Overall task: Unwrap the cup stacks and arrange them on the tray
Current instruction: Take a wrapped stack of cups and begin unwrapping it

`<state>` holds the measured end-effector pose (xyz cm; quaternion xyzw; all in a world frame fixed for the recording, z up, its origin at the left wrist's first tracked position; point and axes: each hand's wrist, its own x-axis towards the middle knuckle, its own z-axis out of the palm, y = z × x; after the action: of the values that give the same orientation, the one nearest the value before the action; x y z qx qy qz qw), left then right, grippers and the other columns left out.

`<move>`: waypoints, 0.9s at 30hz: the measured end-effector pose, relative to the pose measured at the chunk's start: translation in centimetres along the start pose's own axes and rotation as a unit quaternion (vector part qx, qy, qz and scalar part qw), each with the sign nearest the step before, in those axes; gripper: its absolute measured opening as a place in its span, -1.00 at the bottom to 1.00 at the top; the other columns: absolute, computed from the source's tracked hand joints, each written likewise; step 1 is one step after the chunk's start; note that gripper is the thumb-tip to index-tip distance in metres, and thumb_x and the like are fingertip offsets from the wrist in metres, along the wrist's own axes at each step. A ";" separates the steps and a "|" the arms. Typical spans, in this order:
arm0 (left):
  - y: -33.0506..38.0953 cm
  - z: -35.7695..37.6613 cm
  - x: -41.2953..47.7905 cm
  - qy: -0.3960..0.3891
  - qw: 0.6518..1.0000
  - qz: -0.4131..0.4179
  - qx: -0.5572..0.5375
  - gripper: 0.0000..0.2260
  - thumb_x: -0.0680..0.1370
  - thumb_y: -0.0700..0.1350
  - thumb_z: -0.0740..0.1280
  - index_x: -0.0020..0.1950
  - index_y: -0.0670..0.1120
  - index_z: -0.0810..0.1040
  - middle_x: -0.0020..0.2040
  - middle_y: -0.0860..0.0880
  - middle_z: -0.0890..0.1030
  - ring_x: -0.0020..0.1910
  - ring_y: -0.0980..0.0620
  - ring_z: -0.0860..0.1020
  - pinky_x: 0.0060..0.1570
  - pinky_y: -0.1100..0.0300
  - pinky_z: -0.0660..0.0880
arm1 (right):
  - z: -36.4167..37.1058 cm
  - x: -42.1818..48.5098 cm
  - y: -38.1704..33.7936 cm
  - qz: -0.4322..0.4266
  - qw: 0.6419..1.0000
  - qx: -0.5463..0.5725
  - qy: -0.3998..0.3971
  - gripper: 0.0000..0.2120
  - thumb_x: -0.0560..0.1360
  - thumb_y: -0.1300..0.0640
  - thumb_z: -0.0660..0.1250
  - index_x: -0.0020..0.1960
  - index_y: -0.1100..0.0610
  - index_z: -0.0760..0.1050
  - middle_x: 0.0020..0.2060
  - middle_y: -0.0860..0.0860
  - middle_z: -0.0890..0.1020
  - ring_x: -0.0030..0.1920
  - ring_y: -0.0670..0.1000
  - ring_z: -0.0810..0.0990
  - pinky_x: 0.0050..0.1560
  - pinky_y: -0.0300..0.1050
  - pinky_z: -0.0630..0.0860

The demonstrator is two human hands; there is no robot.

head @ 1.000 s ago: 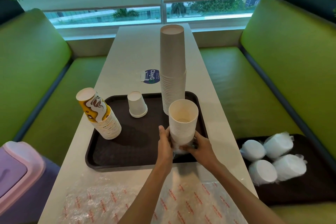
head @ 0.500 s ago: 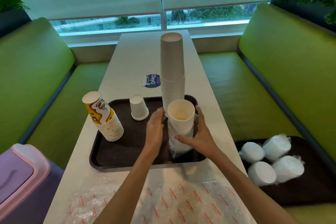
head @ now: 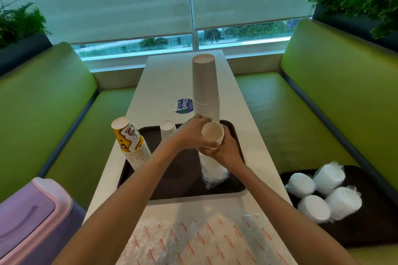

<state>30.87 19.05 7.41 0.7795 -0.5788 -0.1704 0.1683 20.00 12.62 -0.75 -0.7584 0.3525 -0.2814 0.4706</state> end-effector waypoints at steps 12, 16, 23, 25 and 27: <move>0.4 -1.2 0.1 -0.005 0.998 0.008 0.065 -0.37 0.41 0.07 0.48 0.40 -0.10 0.38 0.34 -0.08 0.44 0.26 -0.04 0.42 0.17 0.15 0.37 | 0.6 0.3 0.3 -0.001 1.000 -0.007 -0.004 -0.14 0.23 -0.02 0.62 0.41 0.05 0.28 0.24 0.01 0.54 0.23 0.02 0.52 0.13 -0.26 0.37; 0.4 -1.2 0.2 0.005 0.996 0.007 0.083 -0.37 0.41 0.11 0.47 0.39 -0.10 0.39 0.31 -0.08 0.45 0.22 -0.03 0.44 0.04 0.22 0.33 | 0.7 0.3 0.2 -0.005 1.000 -0.022 -0.008 -0.14 0.24 -0.05 0.61 0.41 0.04 0.26 0.25 0.00 0.53 0.24 0.01 0.51 0.12 -0.27 0.36; 0.5 -1.9 0.0 0.072 0.997 0.005 0.039 -0.35 0.39 0.19 0.44 0.37 -0.10 0.40 0.33 -0.08 0.42 0.21 -0.03 0.42 0.04 0.18 0.37 | 0.3 0.0 0.3 -0.032 0.999 -0.016 -0.002 -0.19 0.25 -0.02 0.61 0.38 0.11 0.30 0.18 0.01 0.56 0.13 -0.01 0.55 0.04 -0.28 0.42; 0.7 -3.1 -0.5 0.099 0.995 -0.005 0.022 -0.36 0.40 0.17 0.44 0.36 -0.12 0.40 0.27 -0.10 0.43 0.14 0.00 0.42 0.03 0.19 0.38 | -0.1 0.0 0.5 -0.037 0.999 -0.002 0.007 -0.22 0.25 0.01 0.62 0.36 0.09 0.32 0.15 -0.03 0.55 0.07 -0.09 0.51 -0.02 -0.36 0.41; 0.5 -4.3 -1.3 0.114 0.993 -0.020 0.002 -0.38 0.41 0.13 0.45 0.37 -0.13 0.40 0.25 -0.10 0.45 0.11 0.02 0.42 0.05 0.16 0.41 | -0.4 0.0 0.8 -0.039 0.999 0.008 0.009 -0.24 0.24 0.04 0.62 0.34 0.06 0.33 0.11 -0.08 0.53 0.05 -0.11 0.50 -0.10 -0.47 0.39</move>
<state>32.05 20.47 11.54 0.8054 -0.5408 -0.0820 0.2284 19.48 12.17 -1.29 -0.7649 0.3247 -0.3097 0.4622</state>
